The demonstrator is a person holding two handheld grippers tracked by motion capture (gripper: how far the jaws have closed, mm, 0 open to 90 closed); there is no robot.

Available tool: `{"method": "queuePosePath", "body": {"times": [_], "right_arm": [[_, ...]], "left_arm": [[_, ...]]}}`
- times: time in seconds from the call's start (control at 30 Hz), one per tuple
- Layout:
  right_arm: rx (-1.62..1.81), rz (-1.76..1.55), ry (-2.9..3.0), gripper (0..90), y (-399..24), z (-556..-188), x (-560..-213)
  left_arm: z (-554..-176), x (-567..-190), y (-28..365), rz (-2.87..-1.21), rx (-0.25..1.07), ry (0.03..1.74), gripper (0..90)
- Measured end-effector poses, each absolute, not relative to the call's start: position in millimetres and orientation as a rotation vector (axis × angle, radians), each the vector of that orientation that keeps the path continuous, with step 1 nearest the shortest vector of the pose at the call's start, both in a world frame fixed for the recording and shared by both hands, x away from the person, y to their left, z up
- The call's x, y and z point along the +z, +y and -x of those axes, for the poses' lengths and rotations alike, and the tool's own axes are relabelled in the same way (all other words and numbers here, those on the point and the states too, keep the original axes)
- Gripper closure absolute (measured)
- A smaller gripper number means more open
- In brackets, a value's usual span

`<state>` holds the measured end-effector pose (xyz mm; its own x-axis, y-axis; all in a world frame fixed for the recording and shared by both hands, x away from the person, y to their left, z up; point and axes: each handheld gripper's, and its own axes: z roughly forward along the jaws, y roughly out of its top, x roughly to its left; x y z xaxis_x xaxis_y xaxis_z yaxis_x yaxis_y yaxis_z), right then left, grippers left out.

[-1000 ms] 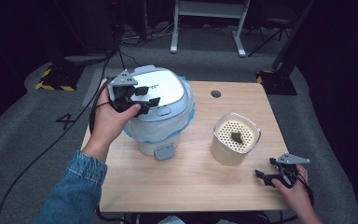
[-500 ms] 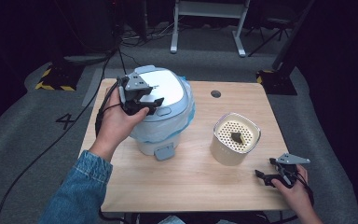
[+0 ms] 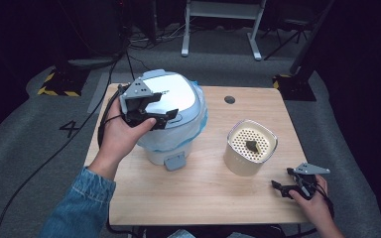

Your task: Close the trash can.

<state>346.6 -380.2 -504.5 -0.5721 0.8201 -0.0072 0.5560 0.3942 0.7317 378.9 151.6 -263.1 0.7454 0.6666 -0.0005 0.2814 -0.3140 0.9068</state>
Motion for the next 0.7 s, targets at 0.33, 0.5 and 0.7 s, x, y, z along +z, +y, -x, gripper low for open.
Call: {"method": "queuePosePath", "body": {"times": [0.33,0.5,0.7], "right_arm": [[0.991,-1.19,2.291,11.2,-380,-347,-505],[0.991,-1.19,2.291,11.2,-380,-347,-504],[0.992,-1.188,2.291,11.1,-380,-347,-505]], "left_arm": [[-332,-271,163,-1.905,0.443,0.731,26.3],[-315,-286,172,-1.904,0.434,0.742,26.3],[-299,-306,181,-1.895,0.435,0.753,26.3]]}}
